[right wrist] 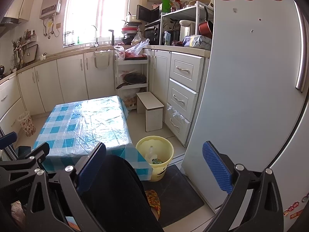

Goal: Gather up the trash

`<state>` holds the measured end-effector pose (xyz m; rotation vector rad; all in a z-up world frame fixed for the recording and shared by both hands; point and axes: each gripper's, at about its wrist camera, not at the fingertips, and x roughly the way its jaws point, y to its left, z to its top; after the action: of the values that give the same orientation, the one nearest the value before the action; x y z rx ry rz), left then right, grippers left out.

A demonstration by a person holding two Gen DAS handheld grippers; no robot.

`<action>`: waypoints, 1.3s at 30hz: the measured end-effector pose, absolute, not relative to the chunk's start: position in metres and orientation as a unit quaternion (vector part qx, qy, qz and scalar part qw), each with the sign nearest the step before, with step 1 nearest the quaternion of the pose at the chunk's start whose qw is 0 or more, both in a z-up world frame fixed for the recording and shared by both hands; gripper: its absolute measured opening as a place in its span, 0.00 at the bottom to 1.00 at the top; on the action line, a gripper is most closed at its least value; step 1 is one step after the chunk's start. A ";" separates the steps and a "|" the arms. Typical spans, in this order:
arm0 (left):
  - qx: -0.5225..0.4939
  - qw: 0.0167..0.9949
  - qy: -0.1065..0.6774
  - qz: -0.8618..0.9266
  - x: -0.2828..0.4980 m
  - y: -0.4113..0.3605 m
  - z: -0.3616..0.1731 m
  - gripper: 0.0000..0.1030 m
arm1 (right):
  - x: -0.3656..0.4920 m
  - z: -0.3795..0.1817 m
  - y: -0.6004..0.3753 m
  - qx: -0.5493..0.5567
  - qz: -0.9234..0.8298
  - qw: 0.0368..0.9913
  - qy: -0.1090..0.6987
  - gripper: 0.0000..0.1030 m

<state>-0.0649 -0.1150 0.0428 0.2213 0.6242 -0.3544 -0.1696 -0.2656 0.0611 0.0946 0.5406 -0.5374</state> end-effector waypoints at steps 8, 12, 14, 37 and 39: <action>0.109 0.931 0.303 -0.173 -0.066 -0.115 0.043 0.93 | -0.170 0.061 -0.267 0.046 -0.263 0.927 0.263 0.93; 0.109 0.930 0.304 -0.173 -0.066 -0.115 0.043 0.93 | -0.170 0.060 -0.268 0.047 -0.264 0.927 0.264 0.93; 0.109 0.930 0.304 -0.173 -0.066 -0.116 0.043 0.93 | -0.171 0.059 -0.268 0.047 -0.264 0.926 0.265 0.93; 0.129 0.927 0.306 -0.174 -0.069 -0.126 0.038 0.93 | -0.173 0.054 -0.277 0.056 -0.270 0.922 0.270 0.93; 0.129 0.927 0.306 -0.174 -0.068 -0.126 0.038 0.93 | -0.173 0.054 -0.277 0.056 -0.270 0.922 0.270 0.93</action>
<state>-0.0684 -0.1260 0.0385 0.2640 0.6278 -0.3572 -0.1730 -0.2769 0.0543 0.1156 0.5554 -0.5541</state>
